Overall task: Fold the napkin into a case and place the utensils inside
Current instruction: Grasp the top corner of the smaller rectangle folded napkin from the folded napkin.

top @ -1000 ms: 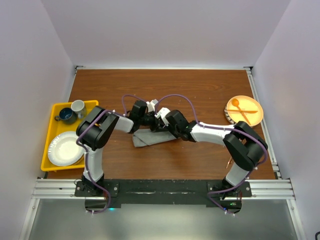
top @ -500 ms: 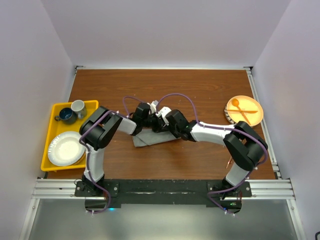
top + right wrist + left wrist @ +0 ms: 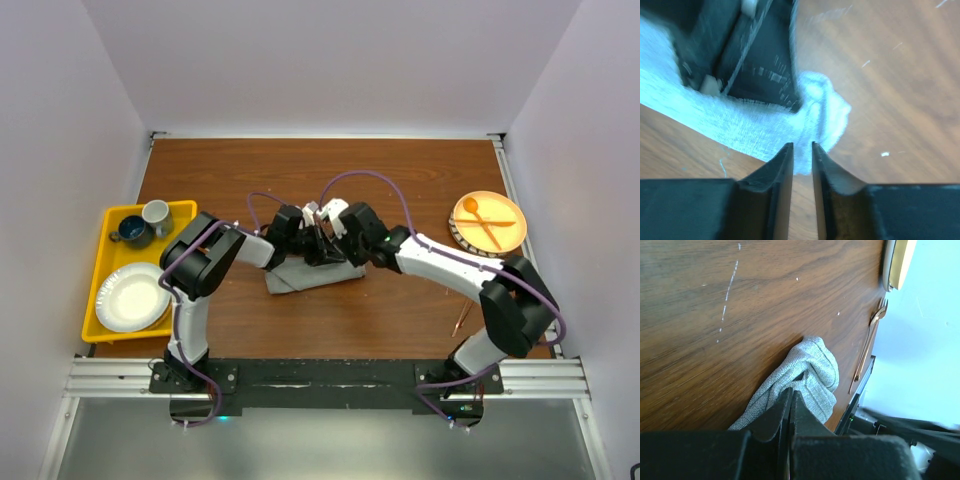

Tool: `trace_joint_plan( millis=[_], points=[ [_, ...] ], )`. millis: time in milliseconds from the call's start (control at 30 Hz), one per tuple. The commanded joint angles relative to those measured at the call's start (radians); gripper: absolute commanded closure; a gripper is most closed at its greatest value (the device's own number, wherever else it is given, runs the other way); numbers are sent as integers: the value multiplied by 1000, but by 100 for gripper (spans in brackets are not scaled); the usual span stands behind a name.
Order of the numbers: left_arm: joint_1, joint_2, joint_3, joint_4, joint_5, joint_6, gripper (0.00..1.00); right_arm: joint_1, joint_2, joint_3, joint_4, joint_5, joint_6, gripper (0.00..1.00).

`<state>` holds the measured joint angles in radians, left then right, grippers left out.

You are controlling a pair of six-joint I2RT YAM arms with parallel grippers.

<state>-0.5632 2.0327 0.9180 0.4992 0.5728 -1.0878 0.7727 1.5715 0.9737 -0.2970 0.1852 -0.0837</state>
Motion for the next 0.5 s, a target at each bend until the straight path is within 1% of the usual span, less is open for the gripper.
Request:
trace_joint_plan(
  millis=[0, 133, 267, 467],
  points=[
    [-1, 30, -11, -134, -102, 85, 100, -65, -48, 137, -100, -59, -5, 71],
    [-1, 37, 1, -140, -99, 92, 100, -81, 1, 138, -87, -43, -51, 69],
    [0, 37, 13, -156, -102, 106, 100, -81, 53, 149, -83, -82, -56, 63],
    [-1, 40, 13, -154, -100, 106, 100, -79, 93, 146, -57, -76, -65, 62]
  ],
)
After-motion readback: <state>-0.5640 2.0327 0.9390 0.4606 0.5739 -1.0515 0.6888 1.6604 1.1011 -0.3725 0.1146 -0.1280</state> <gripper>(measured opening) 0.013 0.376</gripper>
